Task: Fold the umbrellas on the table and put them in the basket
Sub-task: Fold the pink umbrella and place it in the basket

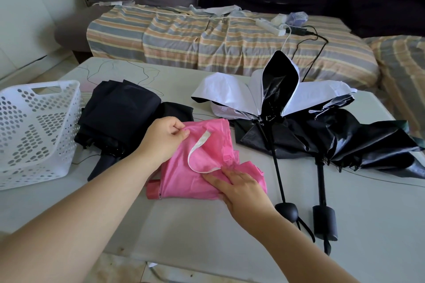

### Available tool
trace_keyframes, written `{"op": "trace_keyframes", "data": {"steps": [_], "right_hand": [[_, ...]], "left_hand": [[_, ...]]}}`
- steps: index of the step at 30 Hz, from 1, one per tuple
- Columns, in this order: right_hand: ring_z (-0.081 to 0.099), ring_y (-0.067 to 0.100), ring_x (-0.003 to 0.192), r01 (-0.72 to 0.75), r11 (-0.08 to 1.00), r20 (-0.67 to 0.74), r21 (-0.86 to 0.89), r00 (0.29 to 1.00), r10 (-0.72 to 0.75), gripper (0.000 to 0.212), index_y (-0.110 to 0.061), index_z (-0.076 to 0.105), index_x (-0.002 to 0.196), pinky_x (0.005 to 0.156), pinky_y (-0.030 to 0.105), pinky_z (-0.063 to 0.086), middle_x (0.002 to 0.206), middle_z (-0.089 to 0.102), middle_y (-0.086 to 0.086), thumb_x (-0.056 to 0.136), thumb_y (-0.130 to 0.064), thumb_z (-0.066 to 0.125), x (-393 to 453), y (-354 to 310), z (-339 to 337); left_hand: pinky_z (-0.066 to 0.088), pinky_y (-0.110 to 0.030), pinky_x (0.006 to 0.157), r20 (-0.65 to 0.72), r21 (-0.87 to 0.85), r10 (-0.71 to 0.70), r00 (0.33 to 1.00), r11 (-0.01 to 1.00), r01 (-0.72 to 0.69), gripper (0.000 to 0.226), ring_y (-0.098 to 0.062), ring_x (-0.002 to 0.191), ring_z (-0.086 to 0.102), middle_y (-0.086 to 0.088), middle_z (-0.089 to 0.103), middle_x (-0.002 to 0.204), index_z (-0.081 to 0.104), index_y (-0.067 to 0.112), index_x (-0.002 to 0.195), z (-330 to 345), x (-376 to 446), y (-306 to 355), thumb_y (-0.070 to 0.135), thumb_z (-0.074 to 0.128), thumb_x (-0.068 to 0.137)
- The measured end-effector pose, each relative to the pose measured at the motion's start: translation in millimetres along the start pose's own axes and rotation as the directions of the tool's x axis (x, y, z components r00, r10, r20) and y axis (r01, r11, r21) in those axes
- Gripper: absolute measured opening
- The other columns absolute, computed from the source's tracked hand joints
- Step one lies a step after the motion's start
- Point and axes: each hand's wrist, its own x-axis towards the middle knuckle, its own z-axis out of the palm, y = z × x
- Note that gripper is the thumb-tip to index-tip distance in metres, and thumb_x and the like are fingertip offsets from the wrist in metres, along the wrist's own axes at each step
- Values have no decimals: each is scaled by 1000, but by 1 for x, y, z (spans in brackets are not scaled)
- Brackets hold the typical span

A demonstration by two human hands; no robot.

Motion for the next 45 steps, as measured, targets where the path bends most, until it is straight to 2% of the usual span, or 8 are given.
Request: {"op": "trace_keyframes", "data": {"steps": [6, 13, 20, 31, 34, 37, 41, 45], "right_hand": [[72, 17, 82, 6, 1000, -17, 13, 1000, -6, 103, -38, 44, 122, 72, 26, 56, 97, 74, 3, 33, -29, 96, -1, -1, 1], [72, 14, 81, 33, 999, -42, 2, 999, -33, 106, -38, 41, 123, 71, 24, 56, 94, 75, 0, 33, -31, 96, 0, -1, -1], [72, 15, 85, 11, 1000, -18, 23, 1000, -10, 99, -38, 43, 124, 73, 25, 55, 99, 74, 2, 40, -27, 95, -1, 0, 2], [71, 17, 84, -26, 995, 62, 98, 998, 20, 97, -37, 45, 127, 73, 25, 55, 103, 72, 0, 45, -17, 93, -1, 1, 1], [72, 20, 86, -75, 993, 106, 90, 992, 65, 97, -37, 43, 128, 74, 29, 56, 108, 72, 5, 47, -19, 93, -3, 0, 2], [72, 22, 86, -108, 991, 165, 83, 982, 93, 90, -40, 42, 130, 70, 30, 57, 123, 66, 4, 55, -25, 91, -1, -1, 1], [72, 23, 88, -109, 991, 213, 80, 973, 90, 85, -40, 50, 127, 68, 29, 57, 134, 59, -5, 54, -29, 91, 2, -3, 0], [72, 24, 86, -136, 990, 225, 37, 966, 124, 88, -36, 59, 123, 64, 29, 58, 125, 65, -6, 43, -28, 94, 7, -6, 0]], "left_hand": [[45, -13, 64, 63, -347, -152, 986, 924, 164, 21, -5, 65, 61, -4, 64, 77, 64, 12, 87, -6, -1, 2, -6, 71, 78], [51, -34, 73, 52, 87, -35, 998, 996, 30, 29, -17, 75, 63, -3, 69, 81, 67, 10, 84, -19, 3, 1, 39, 69, 83], [24, -20, 47, 138, 125, -29, 990, 992, 12, 41, -9, 47, 27, 3, 32, 51, 46, 10, 54, -9, 3, -1, 19, 68, 87], [49, -23, 66, 177, -149, -62, 982, 985, 89, 26, -16, 68, 60, -8, 68, 82, 58, 17, 103, 2, 20, 6, 6, 71, 83], [38, -13, 51, -11, 66, 32, 999, 997, -31, 10, -18, 64, 57, -4, 65, 73, 62, 15, 92, 15, 35, 13, 9, 67, 85], [41, -16, 67, -84, 194, 134, 987, 974, -116, 16, -19, 84, 60, -2, 64, 93, 61, 9, 106, 19, 34, 13, 13, 61, 90], [41, -36, 66, -117, 502, 710, 694, 645, -576, 7, -26, 70, 50, -10, 54, 79, 56, 1, 82, 2, -27, 0, 4, 52, 87], [52, -33, 67, 370, 556, 631, 682, 438, -707, 23, -22, 75, 62, -4, 65, 85, 69, 6, 87, 12, -73, -47, 15, 48, 83]]}}
